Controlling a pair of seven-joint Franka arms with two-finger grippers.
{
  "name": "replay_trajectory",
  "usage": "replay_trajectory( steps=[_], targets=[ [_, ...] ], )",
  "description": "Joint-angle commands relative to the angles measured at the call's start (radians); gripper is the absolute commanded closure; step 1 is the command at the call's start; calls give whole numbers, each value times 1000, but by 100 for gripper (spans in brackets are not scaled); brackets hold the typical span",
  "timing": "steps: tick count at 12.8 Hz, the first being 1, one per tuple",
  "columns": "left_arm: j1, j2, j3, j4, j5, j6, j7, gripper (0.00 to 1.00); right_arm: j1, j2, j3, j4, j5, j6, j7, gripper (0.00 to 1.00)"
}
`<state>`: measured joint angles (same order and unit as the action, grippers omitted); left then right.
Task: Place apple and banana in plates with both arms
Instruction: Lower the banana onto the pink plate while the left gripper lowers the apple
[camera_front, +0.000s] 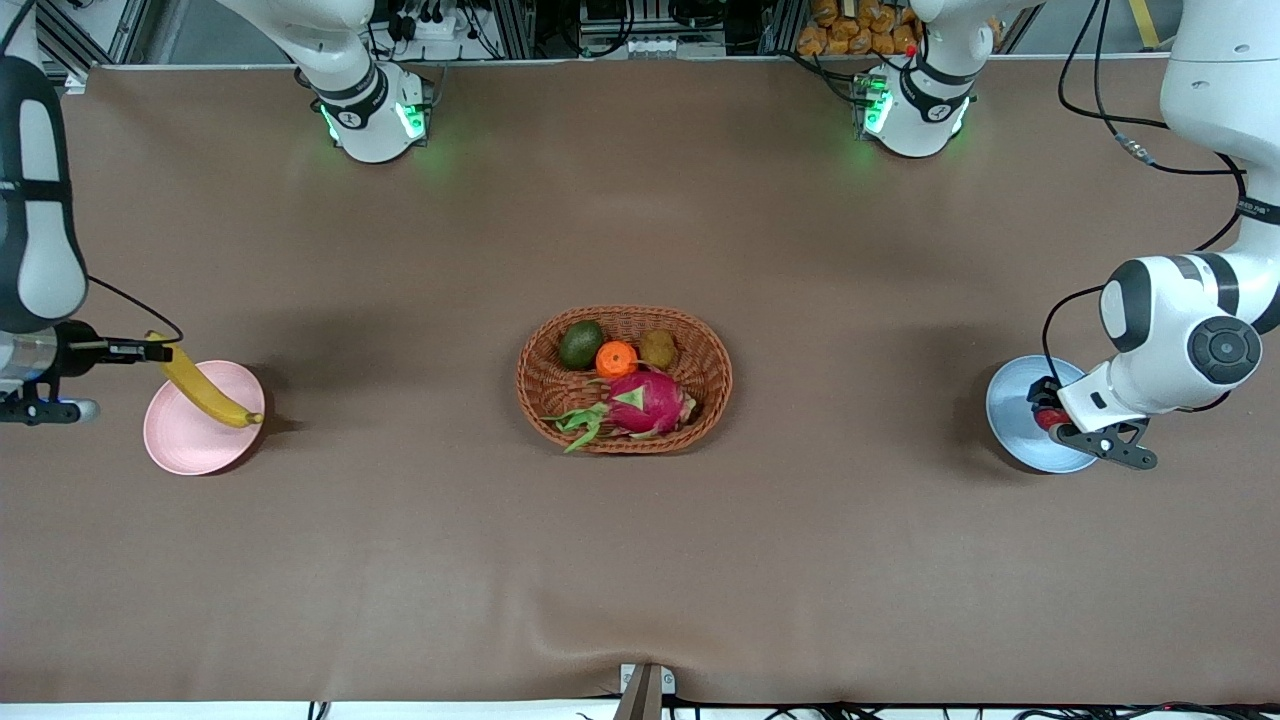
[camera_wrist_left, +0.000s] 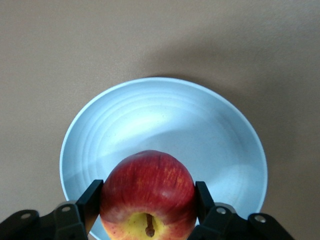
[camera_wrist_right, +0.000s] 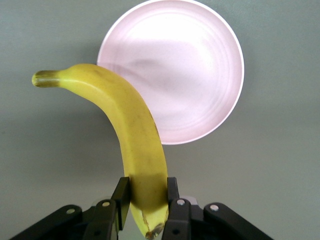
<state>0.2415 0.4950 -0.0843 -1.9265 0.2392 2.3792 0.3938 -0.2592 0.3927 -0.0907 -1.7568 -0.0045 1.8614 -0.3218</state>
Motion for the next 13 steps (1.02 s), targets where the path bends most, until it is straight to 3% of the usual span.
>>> replay_trajectory(
  steps=[1,4,6,7,8,13],
  targets=[
    [15,4,-9,-9,23,23,5,100,-54,14,14,-9,-22,53,-98,100],
    [13,20,-8,-8,23,23,2,96,-69,40,16,-10,-20,88,-124,100],
    [15,19,-8,-6,23,23,7,62,-72,46,16,-10,-14,94,-135,100],
    [15,19,-8,-5,23,23,7,24,-72,44,16,-9,-11,94,-138,100],
    [16,13,-8,-3,25,20,14,0,-77,46,16,-10,-9,107,-155,100],
    [15,-93,-15,12,25,-46,85,0,-94,77,16,-10,-6,139,-183,100]
  ],
)
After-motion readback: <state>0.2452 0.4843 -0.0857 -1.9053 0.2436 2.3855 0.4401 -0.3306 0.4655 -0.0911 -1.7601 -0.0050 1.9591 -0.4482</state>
